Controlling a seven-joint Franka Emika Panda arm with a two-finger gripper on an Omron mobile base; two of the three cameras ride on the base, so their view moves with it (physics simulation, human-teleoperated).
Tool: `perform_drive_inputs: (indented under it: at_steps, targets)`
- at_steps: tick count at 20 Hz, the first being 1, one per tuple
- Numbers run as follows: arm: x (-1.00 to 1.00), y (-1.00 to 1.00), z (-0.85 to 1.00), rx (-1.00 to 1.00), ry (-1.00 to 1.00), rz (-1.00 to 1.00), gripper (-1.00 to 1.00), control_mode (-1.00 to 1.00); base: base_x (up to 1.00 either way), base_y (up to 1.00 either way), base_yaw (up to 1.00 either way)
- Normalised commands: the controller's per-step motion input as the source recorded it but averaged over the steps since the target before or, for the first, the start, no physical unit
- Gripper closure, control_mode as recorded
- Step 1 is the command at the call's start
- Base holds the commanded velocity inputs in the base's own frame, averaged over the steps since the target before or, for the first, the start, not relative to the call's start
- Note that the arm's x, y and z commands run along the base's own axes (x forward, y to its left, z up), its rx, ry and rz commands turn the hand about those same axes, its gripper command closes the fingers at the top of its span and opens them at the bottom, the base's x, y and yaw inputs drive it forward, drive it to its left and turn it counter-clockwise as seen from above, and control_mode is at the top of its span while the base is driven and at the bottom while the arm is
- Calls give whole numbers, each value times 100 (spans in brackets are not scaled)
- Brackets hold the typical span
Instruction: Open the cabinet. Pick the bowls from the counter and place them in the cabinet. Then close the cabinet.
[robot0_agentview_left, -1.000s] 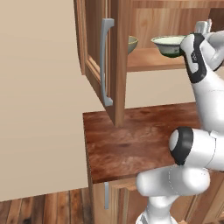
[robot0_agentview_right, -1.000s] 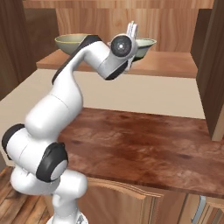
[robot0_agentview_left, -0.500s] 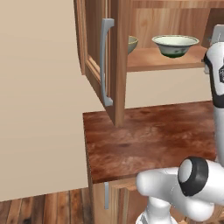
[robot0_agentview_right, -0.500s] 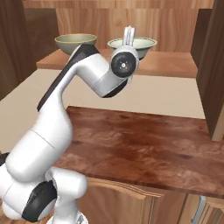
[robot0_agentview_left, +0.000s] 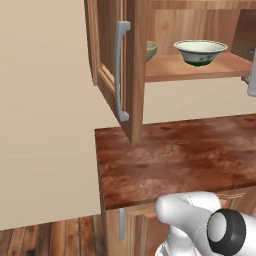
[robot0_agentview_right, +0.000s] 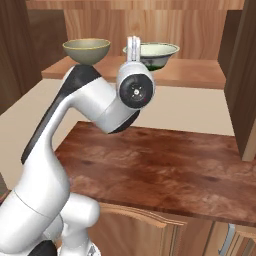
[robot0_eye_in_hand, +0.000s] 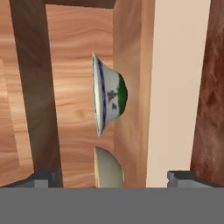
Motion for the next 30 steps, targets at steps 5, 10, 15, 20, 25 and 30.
perform_drive_inputs:
  at_steps: [5, 10, 15, 20, 25, 30]
  targets:
    - [-22, 31, -10, -6, 9, 23, -100, -100, 0, 0, 0]
    - [-2, 7, -27, 0, 5, 17, -100, -100, 0, 0, 0]
    - [0, 20, -58, -3, -1, 4, -100, -100, 0, 0, 0]
    - [0, 20, -59, -1, -8, 3, -100, -100, 0, 0, 0]
    - [0, 2, -43, 0, -7, 2, -100, -100, 0, 0, 0]
    - [8, -6, -18, 1, 0, 0, -100, -100, 0, 0, 0]
